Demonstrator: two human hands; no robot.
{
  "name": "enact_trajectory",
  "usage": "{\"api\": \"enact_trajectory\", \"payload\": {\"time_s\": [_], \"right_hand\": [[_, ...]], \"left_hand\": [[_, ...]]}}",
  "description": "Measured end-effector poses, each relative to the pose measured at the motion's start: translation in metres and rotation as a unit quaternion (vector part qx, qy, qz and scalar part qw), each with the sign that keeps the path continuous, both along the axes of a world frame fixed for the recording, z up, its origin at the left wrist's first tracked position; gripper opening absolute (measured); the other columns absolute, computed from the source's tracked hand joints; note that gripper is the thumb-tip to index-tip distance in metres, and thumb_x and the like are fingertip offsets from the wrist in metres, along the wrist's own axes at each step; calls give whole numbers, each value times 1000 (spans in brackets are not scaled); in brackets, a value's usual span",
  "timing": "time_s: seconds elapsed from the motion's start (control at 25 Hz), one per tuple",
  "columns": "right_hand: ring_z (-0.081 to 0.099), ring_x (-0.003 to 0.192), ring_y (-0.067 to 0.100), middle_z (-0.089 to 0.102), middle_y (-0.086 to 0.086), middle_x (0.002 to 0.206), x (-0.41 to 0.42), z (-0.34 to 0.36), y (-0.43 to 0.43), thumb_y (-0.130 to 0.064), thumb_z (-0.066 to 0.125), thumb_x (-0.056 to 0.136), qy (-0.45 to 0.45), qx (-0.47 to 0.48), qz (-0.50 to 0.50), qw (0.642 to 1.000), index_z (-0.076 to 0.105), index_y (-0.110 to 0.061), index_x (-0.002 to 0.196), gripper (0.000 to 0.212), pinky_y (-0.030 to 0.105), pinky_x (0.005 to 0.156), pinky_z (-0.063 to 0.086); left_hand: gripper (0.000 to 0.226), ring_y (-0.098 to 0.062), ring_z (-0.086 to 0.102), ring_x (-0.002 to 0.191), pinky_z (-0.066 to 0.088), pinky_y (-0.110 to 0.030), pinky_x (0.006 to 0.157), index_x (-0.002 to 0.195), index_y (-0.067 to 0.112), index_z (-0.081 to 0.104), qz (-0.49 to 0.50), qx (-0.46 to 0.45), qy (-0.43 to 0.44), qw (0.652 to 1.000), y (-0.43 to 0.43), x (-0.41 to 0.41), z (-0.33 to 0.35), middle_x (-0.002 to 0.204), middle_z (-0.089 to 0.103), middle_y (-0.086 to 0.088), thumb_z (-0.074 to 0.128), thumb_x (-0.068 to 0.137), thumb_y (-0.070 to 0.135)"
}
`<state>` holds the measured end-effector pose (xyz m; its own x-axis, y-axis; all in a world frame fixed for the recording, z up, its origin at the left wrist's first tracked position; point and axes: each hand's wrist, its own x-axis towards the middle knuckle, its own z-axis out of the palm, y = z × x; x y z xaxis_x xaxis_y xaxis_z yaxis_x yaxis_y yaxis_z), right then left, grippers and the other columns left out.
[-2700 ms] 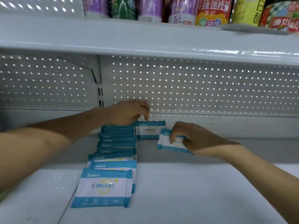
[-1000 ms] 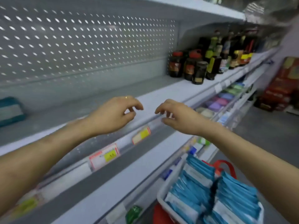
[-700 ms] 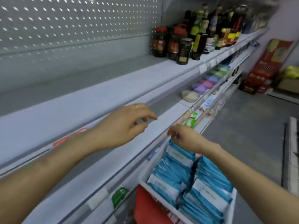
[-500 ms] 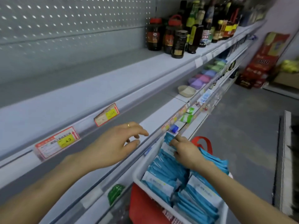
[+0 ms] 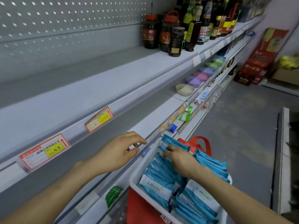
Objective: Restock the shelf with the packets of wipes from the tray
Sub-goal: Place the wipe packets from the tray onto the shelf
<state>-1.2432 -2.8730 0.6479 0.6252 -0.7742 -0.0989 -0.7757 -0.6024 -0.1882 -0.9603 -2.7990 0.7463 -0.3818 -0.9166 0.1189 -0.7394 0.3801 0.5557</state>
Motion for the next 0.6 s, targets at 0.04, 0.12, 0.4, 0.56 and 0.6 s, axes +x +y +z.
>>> {"api": "enact_trajectory", "payload": {"time_s": [0.04,0.12,0.4,0.56,0.6], "right_hand": [[59,103,26,51,0,120,-1,2,0,6,47,84,2,8,3,1000,58,-27,122,51,48,72,56],[60,107,24,53,-3,124,-4,12,0,8,49,80,-19,22,2,1000,59,-27,121,55,45,76,57],[57,105,11,55,-14,119,-52,93,-3,1,53,85,-117,34,-59,991,63,-37,117,51,32,88,50],[57,102,11,57,-13,116,-81,125,-11,2,55,84,-131,21,-103,986,66,-34,115,49,30,87,48],[57,102,12,58,-13,116,-86,130,-14,2,55,84,-136,17,-110,984,67,-34,115,49,32,87,49]], "left_hand": [[31,0,57,110,47,-11,84,127,37,63,-4,4,-2,1000,-8,-3,-3,118,57,24,57,102,20],[29,1,57,108,50,-15,87,126,36,64,-10,14,-8,1000,-27,-11,-14,116,59,23,56,102,22],[38,-14,48,124,43,-37,106,137,29,57,-87,-25,-147,985,-97,-61,-61,136,55,6,51,99,25],[49,-18,47,122,41,-39,104,141,27,52,-183,-127,-235,946,-114,-108,-73,135,55,1,55,92,28],[48,-18,48,119,42,-39,102,139,27,53,-194,-136,-243,941,-116,-114,-75,131,55,2,56,91,27]]}}
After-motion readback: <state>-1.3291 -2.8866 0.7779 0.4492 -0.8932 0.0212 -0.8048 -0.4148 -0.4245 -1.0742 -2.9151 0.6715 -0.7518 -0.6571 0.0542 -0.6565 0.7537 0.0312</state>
